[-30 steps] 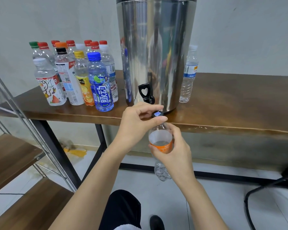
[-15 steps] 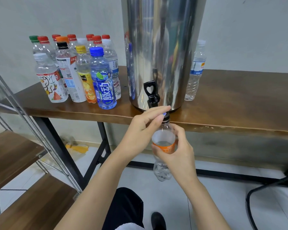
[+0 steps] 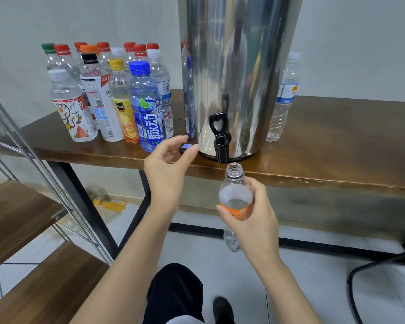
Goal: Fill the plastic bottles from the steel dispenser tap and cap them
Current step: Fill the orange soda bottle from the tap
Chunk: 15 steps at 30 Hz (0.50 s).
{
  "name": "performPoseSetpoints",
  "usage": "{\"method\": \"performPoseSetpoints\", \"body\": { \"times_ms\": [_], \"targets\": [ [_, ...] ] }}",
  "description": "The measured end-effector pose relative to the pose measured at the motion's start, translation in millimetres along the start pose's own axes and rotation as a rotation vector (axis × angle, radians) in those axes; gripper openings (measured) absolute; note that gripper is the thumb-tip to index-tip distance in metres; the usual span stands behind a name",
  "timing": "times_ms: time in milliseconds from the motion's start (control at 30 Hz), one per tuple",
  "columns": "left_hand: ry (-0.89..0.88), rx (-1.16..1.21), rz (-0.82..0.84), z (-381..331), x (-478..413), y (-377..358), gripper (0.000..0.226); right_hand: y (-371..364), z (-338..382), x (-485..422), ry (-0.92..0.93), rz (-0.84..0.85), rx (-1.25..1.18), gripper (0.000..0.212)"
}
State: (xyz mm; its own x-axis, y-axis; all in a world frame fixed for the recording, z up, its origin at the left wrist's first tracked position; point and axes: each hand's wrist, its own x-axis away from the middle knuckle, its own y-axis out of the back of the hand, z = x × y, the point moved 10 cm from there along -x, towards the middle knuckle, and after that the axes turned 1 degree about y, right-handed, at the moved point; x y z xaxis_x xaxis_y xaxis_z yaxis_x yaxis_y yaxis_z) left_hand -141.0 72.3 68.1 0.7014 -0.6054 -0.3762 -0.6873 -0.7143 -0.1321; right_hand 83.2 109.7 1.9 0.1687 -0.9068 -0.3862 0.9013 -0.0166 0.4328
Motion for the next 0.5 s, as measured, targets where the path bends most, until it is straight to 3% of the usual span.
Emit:
{"method": "performPoseSetpoints", "body": {
  "times_ms": [233, 500],
  "targets": [
    [0.022, -0.443, 0.074, 68, -63, -8, 0.035, 0, -23, -2, -0.080, -0.014, -0.014, 0.075],
    [-0.083, -0.829, 0.124, 79, -75, -27, 0.032, -3, -38, -8, -0.131, -0.002, -0.028, 0.074]
  ]
}}
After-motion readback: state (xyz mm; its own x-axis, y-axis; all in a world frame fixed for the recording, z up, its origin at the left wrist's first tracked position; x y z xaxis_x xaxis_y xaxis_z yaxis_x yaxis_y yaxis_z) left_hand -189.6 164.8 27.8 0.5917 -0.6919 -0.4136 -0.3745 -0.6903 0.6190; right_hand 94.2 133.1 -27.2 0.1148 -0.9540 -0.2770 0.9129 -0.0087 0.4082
